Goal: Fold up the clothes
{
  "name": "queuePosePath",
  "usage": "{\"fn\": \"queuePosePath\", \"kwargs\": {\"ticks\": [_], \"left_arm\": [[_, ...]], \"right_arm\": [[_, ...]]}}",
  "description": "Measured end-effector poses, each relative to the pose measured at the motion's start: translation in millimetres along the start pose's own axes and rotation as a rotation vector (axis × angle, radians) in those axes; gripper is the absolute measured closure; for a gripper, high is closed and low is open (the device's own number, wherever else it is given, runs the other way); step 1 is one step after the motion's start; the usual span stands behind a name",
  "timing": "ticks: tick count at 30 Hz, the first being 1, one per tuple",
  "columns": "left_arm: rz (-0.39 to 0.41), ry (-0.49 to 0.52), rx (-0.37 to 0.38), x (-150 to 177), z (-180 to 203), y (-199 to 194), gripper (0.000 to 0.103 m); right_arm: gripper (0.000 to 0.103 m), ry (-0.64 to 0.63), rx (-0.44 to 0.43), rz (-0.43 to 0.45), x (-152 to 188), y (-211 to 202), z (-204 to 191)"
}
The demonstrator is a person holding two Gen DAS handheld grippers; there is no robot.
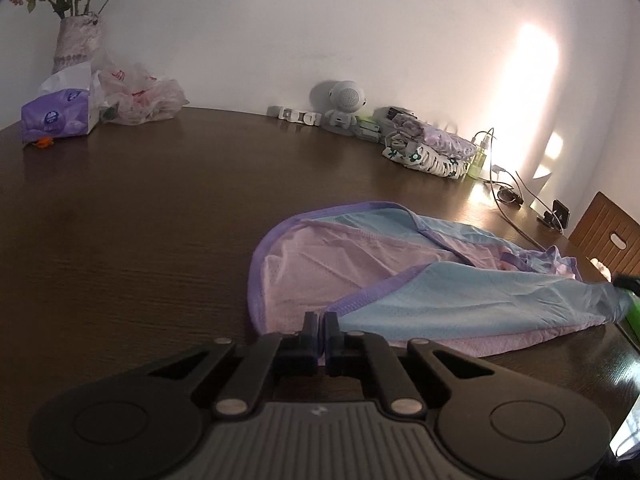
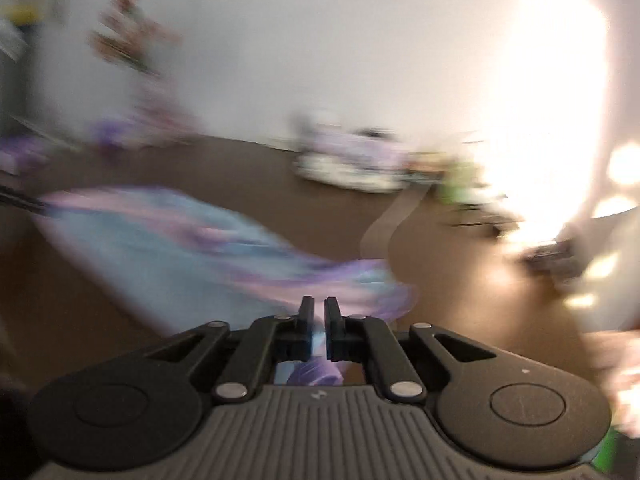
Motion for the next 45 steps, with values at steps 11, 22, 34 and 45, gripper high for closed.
{"fn": "queuePosePath", "kwargs": {"ticks": [11,22,34,45], "left_arm": [[0.033,-0.049,0.013,-4,-2,-8,0.061],[0.015,-0.080,0.045,-2,2,-1,0.052],[0.013,-0.097,-0.027,-8,12,9,0.097],[0.077,-0.137,-0.035,-6,12,-12,0.103]], "right_arm": [[0.069,0.306,-0.033,0.129,1,-25,12],[0.064,0.142,-0.236,0.018,5,-5,-51],[0.064,0.227,-0.091,-0.066,32,-19,-12],[0.094,0.373,-0.185,-0.062,45,-4,1]]}}
Point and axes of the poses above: each gripper's, at about its wrist camera, not at the fingertips, and y roughly the way its jaws point, z to its right, x to its underside, the point moved 4 cm from there along y, roughly the way its jaws point, and after that the axes turned 12 degrees about -y, right-handed, at the moved point
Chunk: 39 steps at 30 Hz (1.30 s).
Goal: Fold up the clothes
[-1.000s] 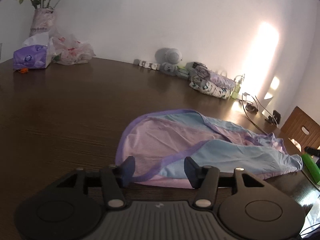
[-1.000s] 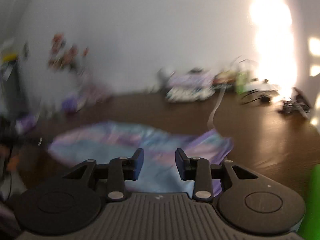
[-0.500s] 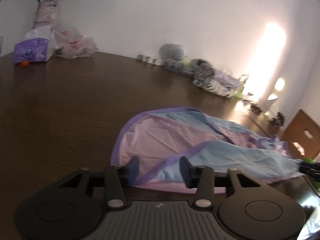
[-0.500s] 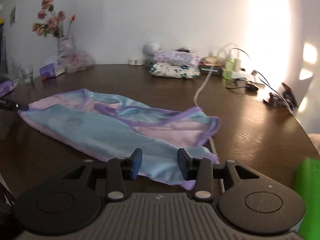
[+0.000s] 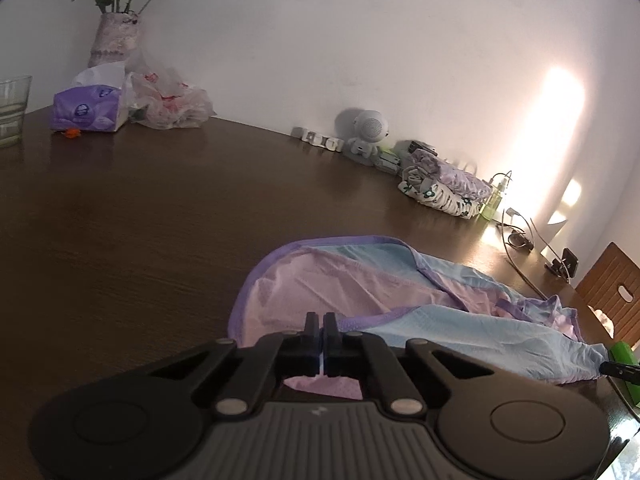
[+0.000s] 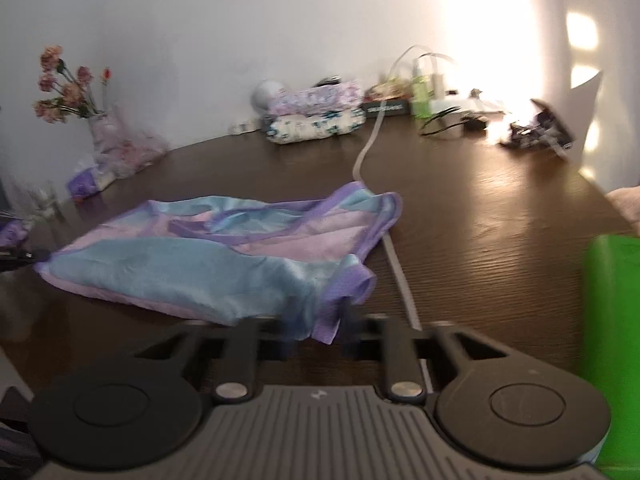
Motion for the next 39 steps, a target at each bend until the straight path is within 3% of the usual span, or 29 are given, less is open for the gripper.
{"fn": "queuePosePath", "kwargs": {"ticks": [12,17,20,22,24,28,34,36,39], "left_arm": [[0.028,0.014,-0.141,22,-8,-24,0.103],[0.035,0.030,-0.153,26,-5,-29,0.102],[0.073,0.038,-0.133,20,5,-37,0.095],[0.085,0.073,-0.105,17,18,-39,0.090],[0.087,0.135,-0.078,19,34,-36,0.078],[0.070,0.236,-0.051,30,58,-15,0.072],[-0.016,0.341,-0.121,49,74,18,0.071],[-0.003,0.346,-0.122,52,70,15,0.063],[0.002,0.313,-0.120,53,60,10,0.059]], "right_arm": [[0.096,-0.080,0.002,-0.018,-1,-12,3],[0.091,-0.115,0.033,-0.022,-2,-18,-2],[0.078,-0.122,0.067,0.031,-10,-32,-2],[0.077,-0.122,0.074,0.073,-17,-36,-4],[0.077,-0.134,0.047,0.084,-23,-30,-15],[0.077,-0.179,0.051,0.031,-31,3,-47],[0.077,-0.276,0.061,-0.020,-35,39,-82],[0.077,-0.279,0.040,-0.017,-31,39,-84],[0.077,-0.265,0.016,-0.061,-20,43,-83]]}}
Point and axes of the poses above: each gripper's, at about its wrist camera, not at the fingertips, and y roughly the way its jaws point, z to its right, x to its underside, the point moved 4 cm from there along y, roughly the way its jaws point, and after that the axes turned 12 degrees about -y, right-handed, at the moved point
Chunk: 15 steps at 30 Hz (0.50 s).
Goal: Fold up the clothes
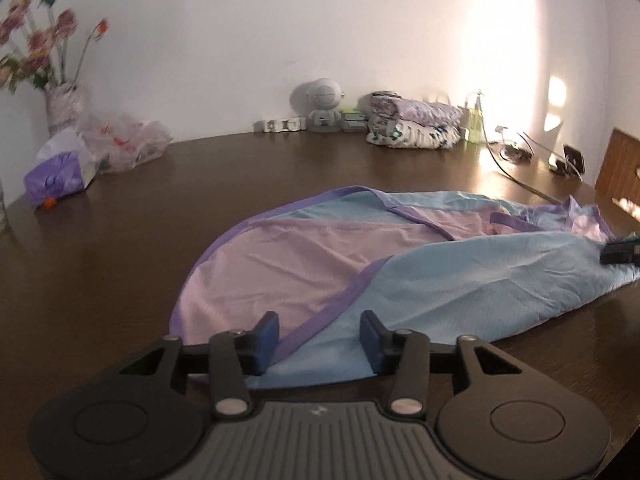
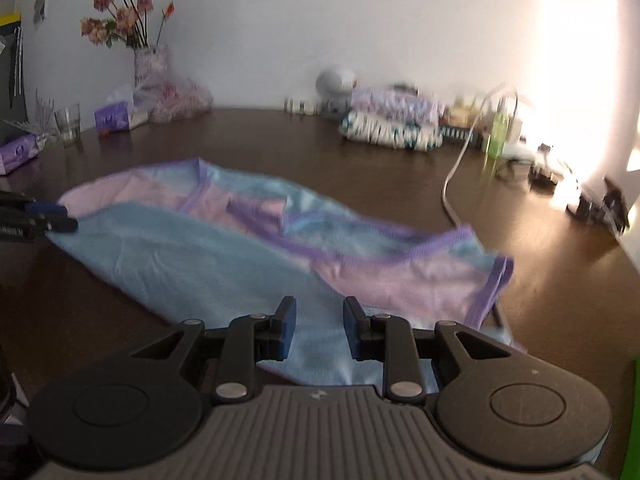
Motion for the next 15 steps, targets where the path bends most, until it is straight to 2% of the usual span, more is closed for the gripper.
{"fn": "queuePosePath", "kwargs": {"ticks": [6,15], "left_arm": [[0.004,-0.008,-0.018,4,-6,-10,0.057],[-0.032,0.003,0.015,13,-4,-29,0.058]], "right_arm": [[0.077,0.010,-0.050,-0.008,9,-8,10],[0.075,0.011,-0.069,-0.012,21,-26,14]]}}
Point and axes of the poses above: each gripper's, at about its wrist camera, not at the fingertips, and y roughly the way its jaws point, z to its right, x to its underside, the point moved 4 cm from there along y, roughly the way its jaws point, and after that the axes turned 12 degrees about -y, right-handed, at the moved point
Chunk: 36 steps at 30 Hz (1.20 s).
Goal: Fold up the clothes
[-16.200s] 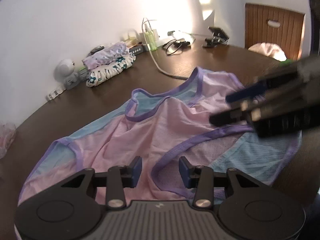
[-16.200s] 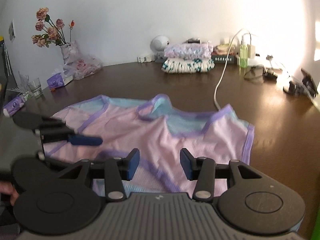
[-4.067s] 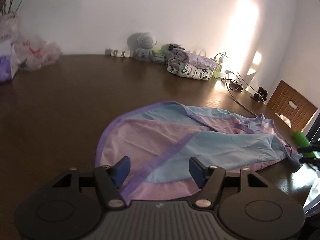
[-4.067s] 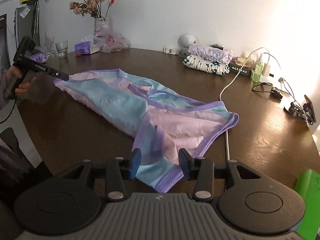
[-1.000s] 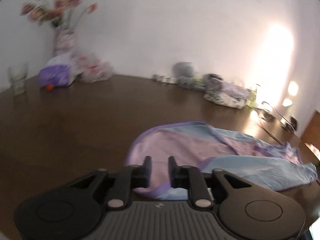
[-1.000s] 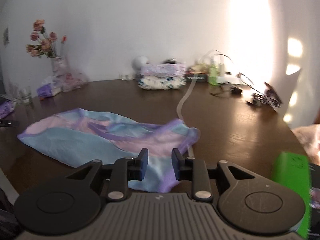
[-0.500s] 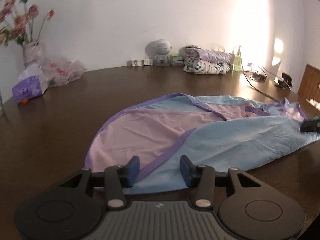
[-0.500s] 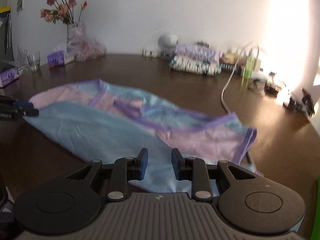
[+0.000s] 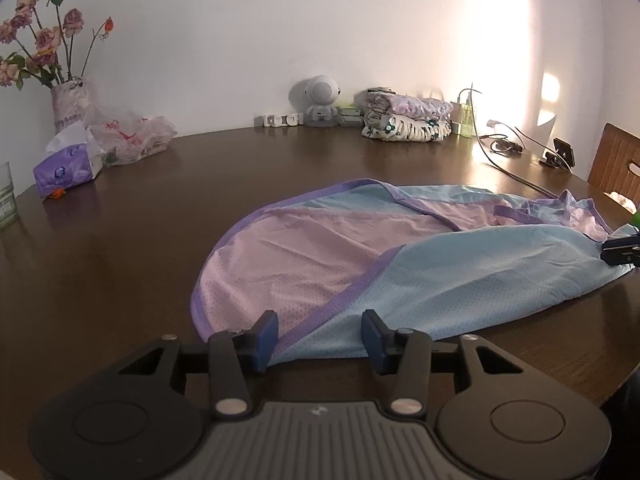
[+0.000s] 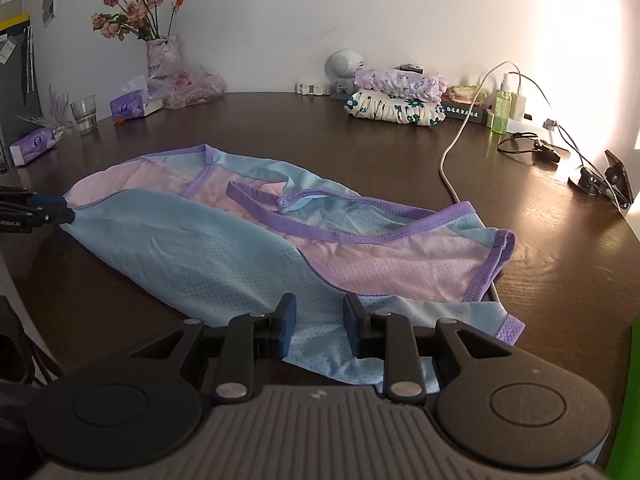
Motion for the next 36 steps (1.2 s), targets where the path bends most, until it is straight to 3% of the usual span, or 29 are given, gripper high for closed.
{"fn": "queuePosePath", "kwargs": {"ticks": [1,3,5,6,10,14,20,22,25,26,27,28,29,32,33,36], "left_arm": [[-0.013,-0.012,0.008,-2,-1,-1,0.058],[-0.032,-0.133,0.068,-17,-11,-3,0.065],[0.018,-0.246,0.146,-47,-19,-8,0.065],[0.047,-0.254,0.165,-69,-20,-7,0.063],[0.015,-0.145,0.157,-139,5,36,0.050],[-0.110,0.007,0.118,-169,54,111,0.049],[-0.242,0.264,0.224,-152,101,170,0.049],[-0.295,0.287,0.225,-139,102,185,0.049],[-0.295,0.245,0.224,-134,91,192,0.049],[-0.293,0.232,0.222,-134,88,192,0.051],[-0.290,0.228,0.216,-134,87,192,0.057],[-0.285,0.225,0.209,-134,87,191,0.064],[-0.272,0.229,0.203,-133,87,190,0.079],[-0.256,0.237,0.194,-130,93,188,0.099],[-0.238,0.245,0.186,-130,96,185,0.101],[-0.186,0.239,0.181,-131,100,169,0.103]], "right_arm": [[0.073,0.012,-0.009,-0.001,0,-1,2],[0.058,0.055,-0.050,0.013,-11,-5,11],[0.052,0.099,-0.089,0.029,-23,-8,21],[0.050,0.123,-0.090,0.063,-36,-9,28],[0.046,0.136,-0.055,0.101,-82,22,42],[0.047,0.132,-0.037,0.051,-114,82,42],[0.050,0.099,0.006,-0.038,-101,114,37],[0.050,0.089,0.018,-0.054,-92,112,38],[0.050,0.088,0.017,-0.053,-86,108,39],[0.056,0.099,0.012,-0.049,-84,107,40],[0.067,0.111,0.014,-0.050,-83,108,41],[0.071,0.107,0.020,-0.046,-82,108,41],[0.079,0.095,0.024,-0.042,-81,108,40],[0.094,0.070,0.013,-0.039,-82,108,34],[0.100,0.067,0.008,-0.031,-82,107,33],[0.102,0.091,0.001,0.022,-85,96,35]]}}
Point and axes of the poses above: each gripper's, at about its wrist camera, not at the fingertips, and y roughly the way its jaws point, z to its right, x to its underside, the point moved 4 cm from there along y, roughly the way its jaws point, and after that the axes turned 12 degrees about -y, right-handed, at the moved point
